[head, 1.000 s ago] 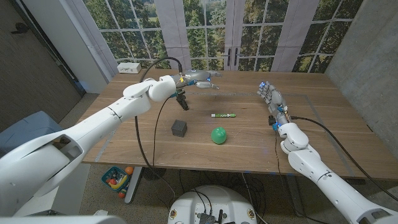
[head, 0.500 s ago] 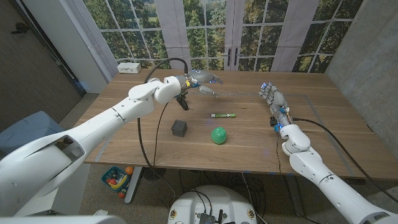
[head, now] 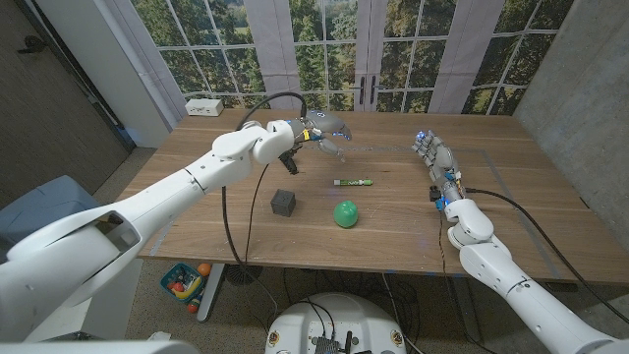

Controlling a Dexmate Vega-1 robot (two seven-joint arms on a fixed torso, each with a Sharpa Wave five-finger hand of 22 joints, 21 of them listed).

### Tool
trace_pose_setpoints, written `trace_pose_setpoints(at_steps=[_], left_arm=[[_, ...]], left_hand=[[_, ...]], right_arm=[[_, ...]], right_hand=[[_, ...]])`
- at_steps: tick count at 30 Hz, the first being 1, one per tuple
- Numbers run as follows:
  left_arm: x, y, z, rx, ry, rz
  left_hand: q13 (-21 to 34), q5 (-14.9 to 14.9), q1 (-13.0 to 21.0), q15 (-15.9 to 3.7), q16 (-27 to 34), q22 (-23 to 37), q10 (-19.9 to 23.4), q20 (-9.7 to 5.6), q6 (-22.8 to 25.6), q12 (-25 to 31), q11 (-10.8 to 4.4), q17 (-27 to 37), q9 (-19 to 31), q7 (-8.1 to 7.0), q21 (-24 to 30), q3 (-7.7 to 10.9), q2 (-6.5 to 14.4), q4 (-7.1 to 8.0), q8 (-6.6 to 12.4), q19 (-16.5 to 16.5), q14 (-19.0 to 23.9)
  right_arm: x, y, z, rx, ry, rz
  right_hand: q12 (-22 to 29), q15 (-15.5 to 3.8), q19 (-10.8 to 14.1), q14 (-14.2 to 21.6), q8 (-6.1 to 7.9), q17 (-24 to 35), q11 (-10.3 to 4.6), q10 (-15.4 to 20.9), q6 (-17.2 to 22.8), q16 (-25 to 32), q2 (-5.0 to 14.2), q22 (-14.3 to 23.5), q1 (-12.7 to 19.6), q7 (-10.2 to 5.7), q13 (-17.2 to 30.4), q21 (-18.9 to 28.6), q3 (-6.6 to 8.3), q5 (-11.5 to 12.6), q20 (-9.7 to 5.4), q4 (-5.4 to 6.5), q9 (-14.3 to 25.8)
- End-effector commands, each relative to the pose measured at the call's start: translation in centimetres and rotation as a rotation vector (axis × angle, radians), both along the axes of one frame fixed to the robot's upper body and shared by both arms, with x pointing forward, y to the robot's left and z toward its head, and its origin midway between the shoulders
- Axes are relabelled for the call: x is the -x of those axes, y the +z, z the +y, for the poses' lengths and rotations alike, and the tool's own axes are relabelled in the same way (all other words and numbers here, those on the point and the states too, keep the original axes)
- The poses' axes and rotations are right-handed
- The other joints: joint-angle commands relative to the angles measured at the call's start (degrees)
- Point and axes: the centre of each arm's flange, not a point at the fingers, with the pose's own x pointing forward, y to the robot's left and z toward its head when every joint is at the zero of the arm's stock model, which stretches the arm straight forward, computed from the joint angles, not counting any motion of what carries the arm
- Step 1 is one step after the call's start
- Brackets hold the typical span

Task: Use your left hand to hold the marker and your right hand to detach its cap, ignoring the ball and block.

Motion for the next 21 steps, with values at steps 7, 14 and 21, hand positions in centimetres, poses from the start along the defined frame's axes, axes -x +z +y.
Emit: trace_pose_setpoints(at_steps=[7, 14, 21], left_arm=[[-0.5, -1.4, -1.7, -0.098, 0.017, -0.005], [-0.9, -2.3, -1.7, -0.094, 0.049, -0.023], [-1.3, -3.0, -1.8, -0.073, 0.07, -0.033]], left_hand=[[0.72, 0.28, 2.65, -6.28, 2.42, 0.75, 7.74, -3.64, 6.45, 2.32, -2.08, 0.67, 0.19, -1.07, -3.5, -3.19, 2.02, 0.74, 1.35, 3.42, 6.53], [0.95, -0.19, 2.83, -8.5, 3.22, 1.19, 11.32, -3.17, 10.55, 2.93, -3.43, 1.35, 0.22, -2.06, -4.82, -3.68, 3.88, 1.25, 1.92, 2.3, 8.91], [1.07, -0.56, 3.73, -8.81, 4.36, 1.59, 14.64, -2.22, 13.88, 3.58, -3.33, 2.11, 0.22, -1.8, -5.43, -3.72, 5.43, 1.05, 2.3, 1.45, 10.94]], right_arm=[[0.3, -0.3, -0.6, -0.005, -0.003, -0.009], [0.3, -0.3, -0.9, 0.0, -0.001, -0.009], [0.2, -0.4, -1.1, 0.001, -0.003, -0.007]], right_hand=[[0.59, -0.09, 0.76, 0.71, 0.4, 0.04, 0.16, 0.78, 0.51, 0.49, 0.02, 0.14, -0.26, -0.04, 0.08, -0.29, 0.05, -0.01, -1.25, -0.28, 0.35], [0.61, -0.17, 0.95, 0.79, 0.37, 0.01, 0.2, 0.87, 0.54, 0.53, -0.04, 0.15, -0.42, 0.0, 0.0, -0.41, -0.01, -0.01, -1.31, -0.35, 0.35], [0.62, -0.2, 1.18, 0.9, 0.41, -0.01, 0.21, 0.93, 0.71, 0.58, -0.07, 0.15, -0.52, -0.06, -0.06, -0.46, -0.05, -0.01, -1.45, -0.43, 0.35]])
